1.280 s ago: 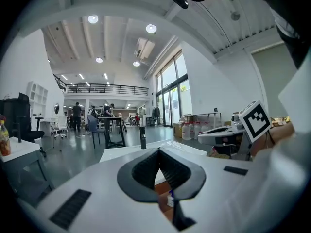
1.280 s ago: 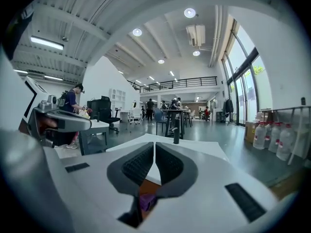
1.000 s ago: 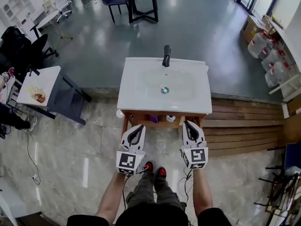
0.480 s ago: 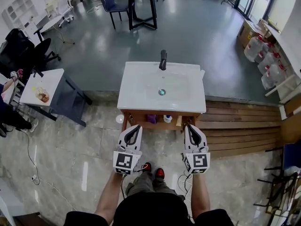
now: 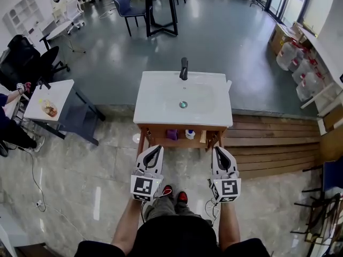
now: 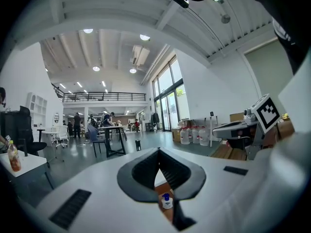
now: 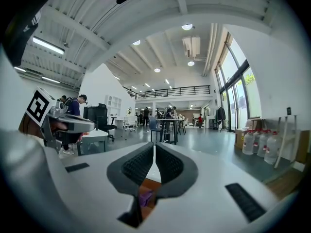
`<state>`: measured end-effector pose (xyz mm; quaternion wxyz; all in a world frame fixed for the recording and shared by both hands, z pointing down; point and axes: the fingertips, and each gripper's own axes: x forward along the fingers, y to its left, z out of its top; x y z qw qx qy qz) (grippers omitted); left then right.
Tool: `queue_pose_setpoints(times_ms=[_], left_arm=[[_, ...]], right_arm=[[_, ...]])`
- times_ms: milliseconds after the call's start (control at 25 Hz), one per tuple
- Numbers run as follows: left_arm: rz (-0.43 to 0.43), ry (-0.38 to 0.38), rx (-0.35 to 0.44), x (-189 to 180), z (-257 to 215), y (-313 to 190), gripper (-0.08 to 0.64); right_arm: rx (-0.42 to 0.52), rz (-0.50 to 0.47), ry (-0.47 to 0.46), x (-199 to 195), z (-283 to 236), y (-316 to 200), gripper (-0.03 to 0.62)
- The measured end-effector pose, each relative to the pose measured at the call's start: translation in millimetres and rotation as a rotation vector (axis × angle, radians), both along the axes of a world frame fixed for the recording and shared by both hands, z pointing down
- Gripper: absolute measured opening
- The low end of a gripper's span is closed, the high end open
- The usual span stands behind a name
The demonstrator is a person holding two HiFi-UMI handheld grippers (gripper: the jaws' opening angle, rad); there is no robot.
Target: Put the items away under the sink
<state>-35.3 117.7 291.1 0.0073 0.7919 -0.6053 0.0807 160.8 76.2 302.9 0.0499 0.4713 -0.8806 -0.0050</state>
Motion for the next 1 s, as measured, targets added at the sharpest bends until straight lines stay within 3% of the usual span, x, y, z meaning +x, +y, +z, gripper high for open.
queue_pose_setpoints(times_ms=[1000], left_arm=[[0.019, -0.013, -0.014, 8, 7, 13, 0.006]], right_arm=[[-0.015, 0.003, -0.010, 0, 7, 19, 0.038]])
